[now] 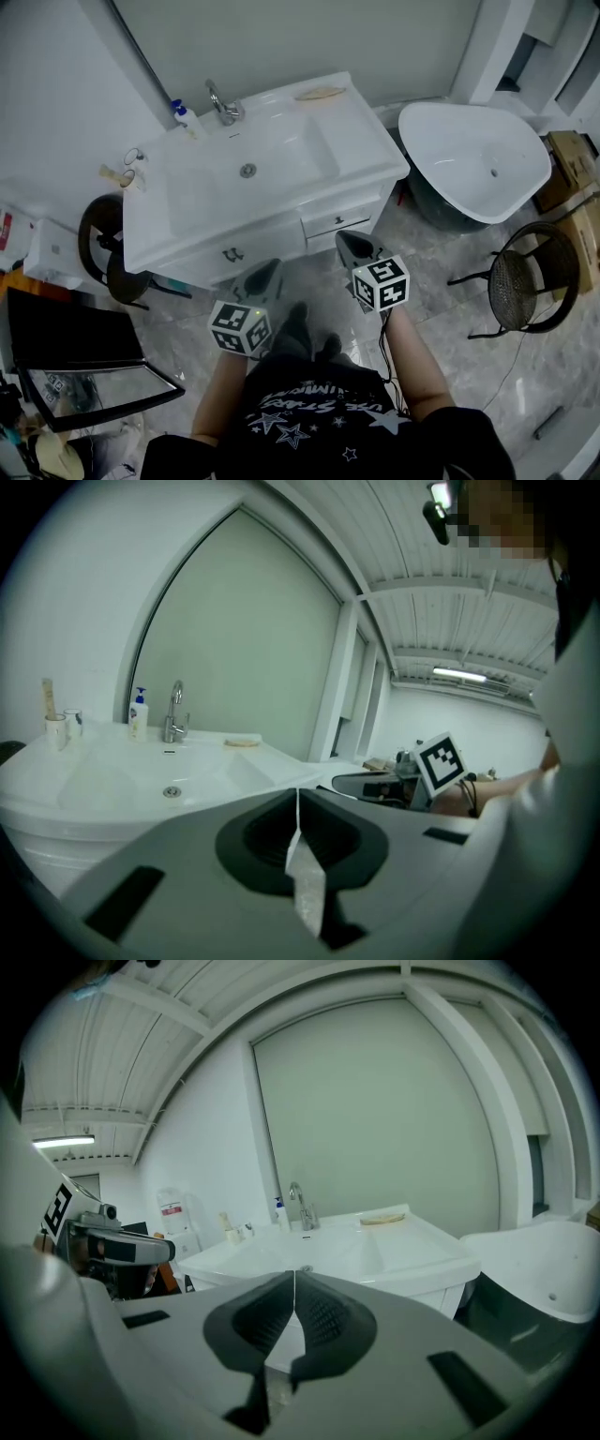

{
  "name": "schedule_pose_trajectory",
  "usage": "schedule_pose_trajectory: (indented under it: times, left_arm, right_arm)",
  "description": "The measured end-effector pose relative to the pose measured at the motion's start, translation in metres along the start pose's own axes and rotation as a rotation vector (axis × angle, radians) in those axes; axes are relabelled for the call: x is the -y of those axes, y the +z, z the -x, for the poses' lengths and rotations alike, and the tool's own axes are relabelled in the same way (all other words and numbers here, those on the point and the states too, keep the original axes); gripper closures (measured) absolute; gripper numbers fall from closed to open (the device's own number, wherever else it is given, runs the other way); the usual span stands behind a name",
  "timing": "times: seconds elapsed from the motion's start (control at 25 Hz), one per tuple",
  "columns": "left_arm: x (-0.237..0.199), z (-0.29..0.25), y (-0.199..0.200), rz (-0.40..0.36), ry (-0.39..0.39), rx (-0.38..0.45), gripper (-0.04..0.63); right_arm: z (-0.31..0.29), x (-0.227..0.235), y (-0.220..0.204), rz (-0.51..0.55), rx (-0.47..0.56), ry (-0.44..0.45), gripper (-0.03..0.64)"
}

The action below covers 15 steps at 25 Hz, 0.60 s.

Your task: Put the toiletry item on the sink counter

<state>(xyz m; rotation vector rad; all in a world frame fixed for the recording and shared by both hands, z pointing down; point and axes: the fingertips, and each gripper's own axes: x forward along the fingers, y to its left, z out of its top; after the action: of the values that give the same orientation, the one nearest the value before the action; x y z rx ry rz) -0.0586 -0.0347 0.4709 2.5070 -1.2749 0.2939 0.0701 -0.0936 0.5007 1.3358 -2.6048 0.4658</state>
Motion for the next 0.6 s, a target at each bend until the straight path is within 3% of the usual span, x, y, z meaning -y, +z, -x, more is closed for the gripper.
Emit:
schedule_pose_trajectory:
  times: [0.4,0.6]
  left_arm:
    - [0.008,0.019,0.001,-0.015,-0.017,0.026,0.575]
    - [-0.003,0.046,-0.007,-0.009,-0.035,0.02,0.575]
  right_arm:
    - [0.015,-0.019,-0.006,-0.005,-0.007,0.004,0.601]
    - [0.01,-0.049,-0.004,0.024,-0.023,0.003,0.601]
